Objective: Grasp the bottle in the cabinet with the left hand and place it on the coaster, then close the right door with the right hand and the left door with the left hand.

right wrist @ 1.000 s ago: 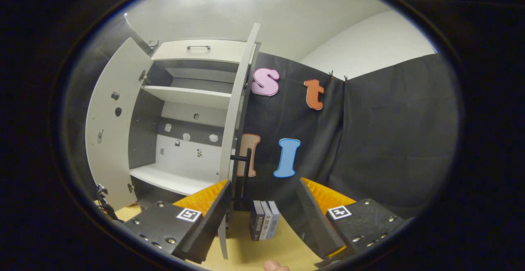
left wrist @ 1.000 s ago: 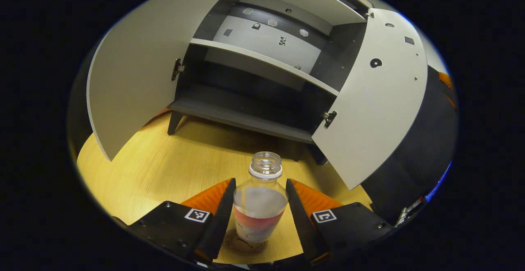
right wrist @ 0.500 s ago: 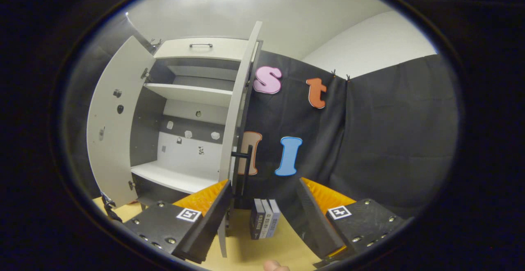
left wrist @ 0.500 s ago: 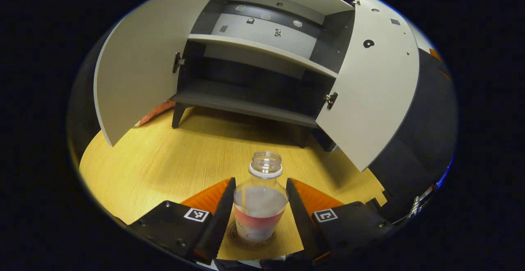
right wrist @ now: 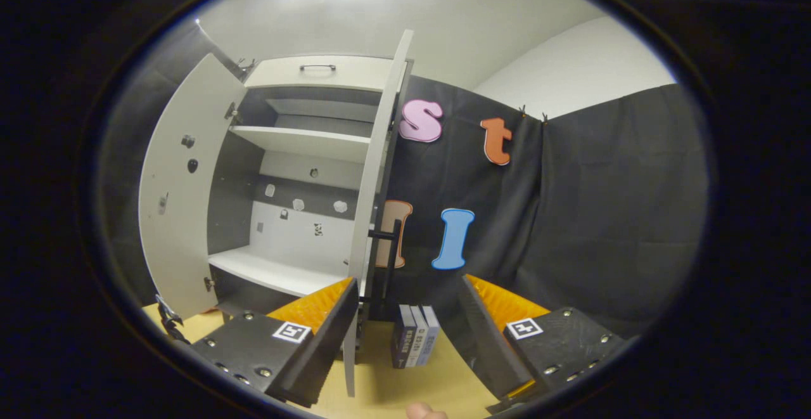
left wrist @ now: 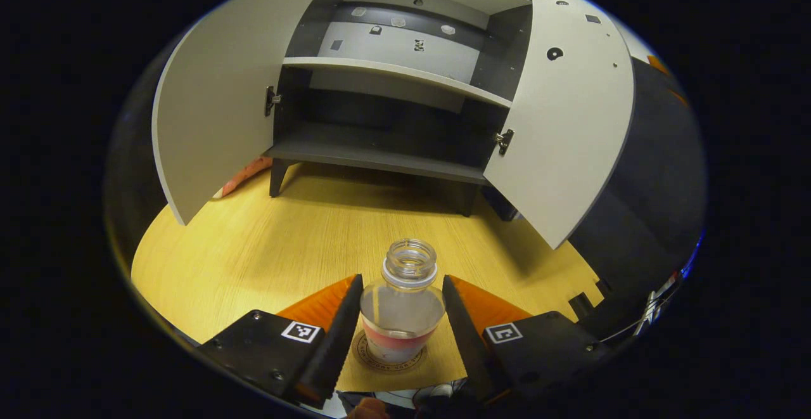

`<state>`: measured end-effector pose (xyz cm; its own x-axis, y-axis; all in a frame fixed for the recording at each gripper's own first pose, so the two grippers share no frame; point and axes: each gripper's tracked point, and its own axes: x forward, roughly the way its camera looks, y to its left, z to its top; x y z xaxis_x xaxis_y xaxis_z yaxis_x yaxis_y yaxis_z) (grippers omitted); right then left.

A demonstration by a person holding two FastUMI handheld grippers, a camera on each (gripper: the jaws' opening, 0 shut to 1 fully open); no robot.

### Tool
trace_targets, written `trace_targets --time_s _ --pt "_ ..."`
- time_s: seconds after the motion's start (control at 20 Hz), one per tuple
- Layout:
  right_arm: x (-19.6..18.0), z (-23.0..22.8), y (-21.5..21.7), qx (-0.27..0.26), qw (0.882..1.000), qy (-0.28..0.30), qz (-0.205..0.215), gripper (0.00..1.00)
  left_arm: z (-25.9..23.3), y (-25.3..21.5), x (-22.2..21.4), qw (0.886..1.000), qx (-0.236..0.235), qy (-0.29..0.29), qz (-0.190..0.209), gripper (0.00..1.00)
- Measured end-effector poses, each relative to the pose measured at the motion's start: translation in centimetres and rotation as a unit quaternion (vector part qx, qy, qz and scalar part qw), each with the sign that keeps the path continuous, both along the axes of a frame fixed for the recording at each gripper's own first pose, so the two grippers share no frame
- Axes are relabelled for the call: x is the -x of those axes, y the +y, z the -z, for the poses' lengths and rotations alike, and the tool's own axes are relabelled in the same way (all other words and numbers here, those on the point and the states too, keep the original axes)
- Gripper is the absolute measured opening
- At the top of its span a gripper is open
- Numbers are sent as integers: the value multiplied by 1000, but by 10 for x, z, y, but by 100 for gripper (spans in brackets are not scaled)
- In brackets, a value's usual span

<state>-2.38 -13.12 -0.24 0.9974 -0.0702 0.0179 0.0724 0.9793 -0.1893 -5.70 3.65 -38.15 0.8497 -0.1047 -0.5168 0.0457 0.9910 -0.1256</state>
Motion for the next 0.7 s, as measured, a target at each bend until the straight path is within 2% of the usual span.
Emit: trace_targets --time_s 0.7 --pt "3 15 -5 -14 1000 14 2 96 -9 -3 3 1000 -12 3 15 78"
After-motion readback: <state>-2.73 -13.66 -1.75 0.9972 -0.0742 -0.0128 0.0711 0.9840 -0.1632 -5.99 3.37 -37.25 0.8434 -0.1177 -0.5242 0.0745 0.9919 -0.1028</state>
